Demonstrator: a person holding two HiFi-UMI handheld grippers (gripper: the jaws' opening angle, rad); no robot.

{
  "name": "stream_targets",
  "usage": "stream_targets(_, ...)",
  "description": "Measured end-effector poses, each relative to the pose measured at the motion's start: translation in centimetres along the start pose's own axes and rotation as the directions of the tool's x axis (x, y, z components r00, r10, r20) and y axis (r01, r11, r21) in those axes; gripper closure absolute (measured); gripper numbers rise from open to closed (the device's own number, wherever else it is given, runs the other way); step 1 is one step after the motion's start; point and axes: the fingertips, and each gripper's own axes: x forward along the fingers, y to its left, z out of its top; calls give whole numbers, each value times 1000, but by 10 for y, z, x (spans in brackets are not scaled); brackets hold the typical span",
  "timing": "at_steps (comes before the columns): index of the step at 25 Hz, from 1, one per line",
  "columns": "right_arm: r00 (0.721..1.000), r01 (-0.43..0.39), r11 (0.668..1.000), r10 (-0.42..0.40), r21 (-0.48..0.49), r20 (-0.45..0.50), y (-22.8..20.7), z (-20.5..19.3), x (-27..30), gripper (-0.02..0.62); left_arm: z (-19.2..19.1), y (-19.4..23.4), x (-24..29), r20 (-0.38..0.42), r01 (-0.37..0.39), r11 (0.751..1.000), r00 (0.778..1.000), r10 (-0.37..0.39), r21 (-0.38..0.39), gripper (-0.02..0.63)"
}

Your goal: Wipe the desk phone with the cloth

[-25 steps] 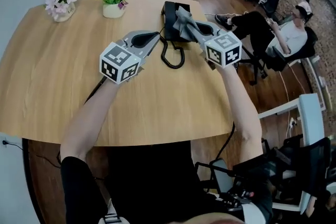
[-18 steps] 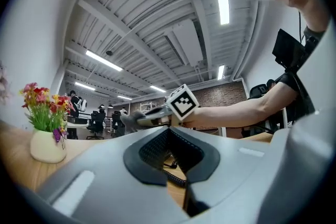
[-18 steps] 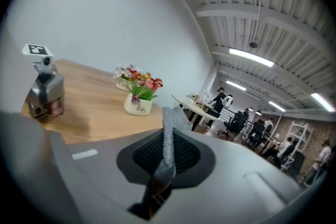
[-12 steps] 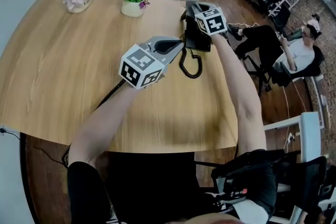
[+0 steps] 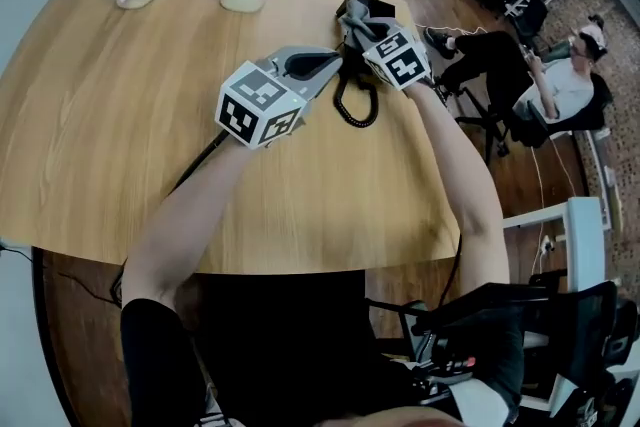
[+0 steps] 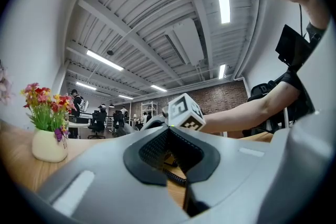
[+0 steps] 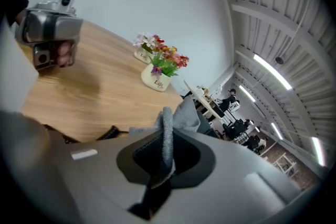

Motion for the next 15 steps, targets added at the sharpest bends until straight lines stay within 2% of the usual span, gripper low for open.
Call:
stream_targets(5,997,-74,994,74,-76,-5,60,-20,-38,575,-2,-7,0,-22,7,1000,1000,-7,-6,603)
stream_targets(10,979,-203,974,200,-104,-44,97,-33,-66,575,-2,-7,1,-22,-2,1000,1000,2,-10,603)
stream_targets(12,982,-188,978,187,-91,-19,87,-27,-73,575,-3,-8,2,-29,1,1000,1000,-1,-11,603)
stream_targets(15,993,-115,993,116,-37,32,46,-10,-66,575,-5,-7,2,-37,-1,1000,999,1,-14,603)
